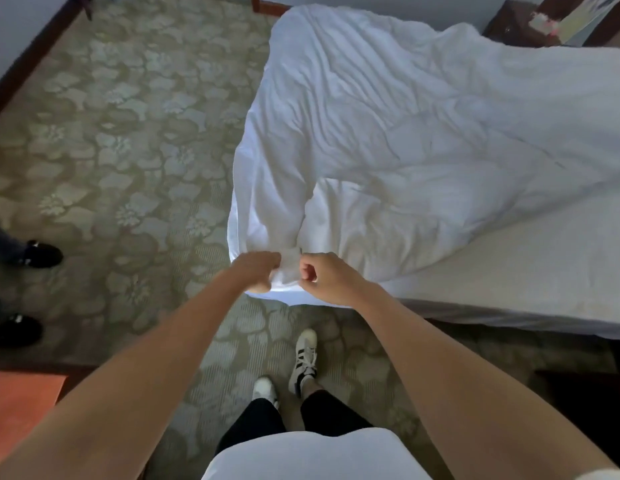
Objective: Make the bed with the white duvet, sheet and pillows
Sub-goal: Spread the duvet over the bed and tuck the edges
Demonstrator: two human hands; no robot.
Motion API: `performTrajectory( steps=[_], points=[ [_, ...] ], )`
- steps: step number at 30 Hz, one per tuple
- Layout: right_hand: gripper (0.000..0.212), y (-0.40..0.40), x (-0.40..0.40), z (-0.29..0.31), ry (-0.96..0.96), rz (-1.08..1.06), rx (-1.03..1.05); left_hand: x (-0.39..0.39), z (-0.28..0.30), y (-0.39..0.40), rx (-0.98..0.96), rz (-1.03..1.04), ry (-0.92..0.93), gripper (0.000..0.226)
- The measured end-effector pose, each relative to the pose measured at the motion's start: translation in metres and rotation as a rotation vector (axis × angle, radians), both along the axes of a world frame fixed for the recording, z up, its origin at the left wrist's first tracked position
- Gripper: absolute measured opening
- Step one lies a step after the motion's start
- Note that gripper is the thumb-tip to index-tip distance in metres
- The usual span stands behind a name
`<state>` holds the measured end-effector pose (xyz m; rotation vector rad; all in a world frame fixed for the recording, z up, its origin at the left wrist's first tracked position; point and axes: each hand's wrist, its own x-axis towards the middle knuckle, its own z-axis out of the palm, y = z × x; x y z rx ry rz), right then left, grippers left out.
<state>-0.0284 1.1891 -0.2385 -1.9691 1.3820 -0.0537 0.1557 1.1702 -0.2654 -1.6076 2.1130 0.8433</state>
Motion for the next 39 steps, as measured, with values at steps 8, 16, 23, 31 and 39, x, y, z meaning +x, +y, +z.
performTrajectory(
  steps=[8, 16, 23, 31, 39],
  points=[
    [0.025, -0.019, -0.017, 0.007, 0.006, -0.040, 0.039, -0.049, -0.006, 0.003, 0.109, 0.056, 0.184, 0.029],
    [0.014, -0.053, -0.092, -0.008, 0.047, -0.039, 0.077, -0.114, -0.008, -0.030, 0.225, 0.118, 0.184, 0.025],
    [0.021, -0.126, -0.197, -0.037, 0.091, -0.009, 0.107, -0.208, -0.019, -0.089, 0.172, 0.214, 0.183, 0.020],
    [0.011, -0.206, -0.270, -0.061, 0.197, 0.011, 0.216, -0.280, -0.044, -0.156, 0.208, 0.315, 0.206, 0.016],
    [0.017, -0.322, -0.255, -0.128, 0.439, 0.204, 0.120, -0.285, -0.113, -0.262, 0.060, 0.307, 0.102, 0.061]
  ],
)
